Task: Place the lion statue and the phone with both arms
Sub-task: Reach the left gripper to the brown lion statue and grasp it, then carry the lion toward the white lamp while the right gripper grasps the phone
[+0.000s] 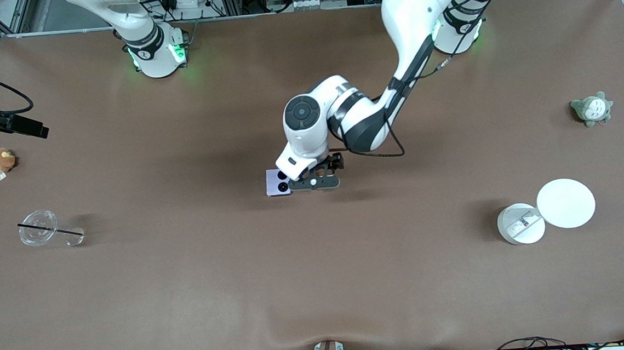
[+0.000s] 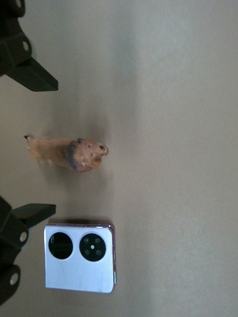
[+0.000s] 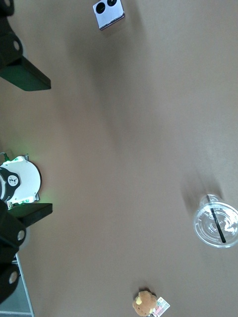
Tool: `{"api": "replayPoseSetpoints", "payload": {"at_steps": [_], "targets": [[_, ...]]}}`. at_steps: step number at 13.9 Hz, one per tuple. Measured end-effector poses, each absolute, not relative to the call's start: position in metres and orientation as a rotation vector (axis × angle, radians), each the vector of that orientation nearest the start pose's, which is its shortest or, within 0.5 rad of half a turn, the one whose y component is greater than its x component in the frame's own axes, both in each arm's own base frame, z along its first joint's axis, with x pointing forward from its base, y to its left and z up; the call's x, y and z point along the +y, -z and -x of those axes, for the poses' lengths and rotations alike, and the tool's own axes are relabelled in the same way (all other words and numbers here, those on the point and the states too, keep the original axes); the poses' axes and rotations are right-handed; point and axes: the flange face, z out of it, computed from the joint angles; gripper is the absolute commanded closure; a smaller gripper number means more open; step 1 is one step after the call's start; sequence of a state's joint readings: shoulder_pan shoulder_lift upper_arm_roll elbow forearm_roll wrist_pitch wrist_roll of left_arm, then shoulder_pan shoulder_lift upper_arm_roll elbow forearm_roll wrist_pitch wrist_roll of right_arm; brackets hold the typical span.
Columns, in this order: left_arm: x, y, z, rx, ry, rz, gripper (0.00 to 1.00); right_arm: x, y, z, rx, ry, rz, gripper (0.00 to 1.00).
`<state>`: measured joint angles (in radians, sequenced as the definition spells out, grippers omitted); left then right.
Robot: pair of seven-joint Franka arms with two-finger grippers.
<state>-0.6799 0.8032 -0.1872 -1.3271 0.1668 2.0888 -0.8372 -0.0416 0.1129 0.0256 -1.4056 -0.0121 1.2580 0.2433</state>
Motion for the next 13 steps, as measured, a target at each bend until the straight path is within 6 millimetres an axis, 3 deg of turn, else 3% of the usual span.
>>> {"api": "replayPoseSetpoints", "payload": {"at_steps": [2,3,5,7,8,11,13], "targets": [[-0.537,-0.24,-0.511,0.134,0.01,3.117,0.02,-0.004,-0.594,-0.564,0.386,-0.465,3.08,0.0],[-0.537,-0.233,-0.512,0.152,0.027,3.108,0.12,0.001,-0.581,-0.57,0.373,-0.498,3.043,0.0],[-0.536,-0.219,-0.513,0.178,0.04,3.089,0.4,0.008,-0.556,-0.582,0.354,-0.555,3.001,0.0],[-0.535,-0.209,-0.512,0.19,0.037,3.077,0.88,0.02,-0.531,-0.596,0.328,-0.568,2.999,0.0],[-0.535,-0.207,-0.512,0.191,0.035,3.076,1.0,0.029,-0.519,-0.603,0.311,-0.568,3.002,0.0],[-0.536,-0.208,-0.513,0.192,0.042,3.077,1.0,0.051,-0.496,-0.612,0.263,-0.596,3.009,0.0],[-0.534,-0.216,-0.517,0.185,0.052,3.074,1.0,0.059,-0.495,-0.612,0.244,-0.596,3.01,0.0]]}}
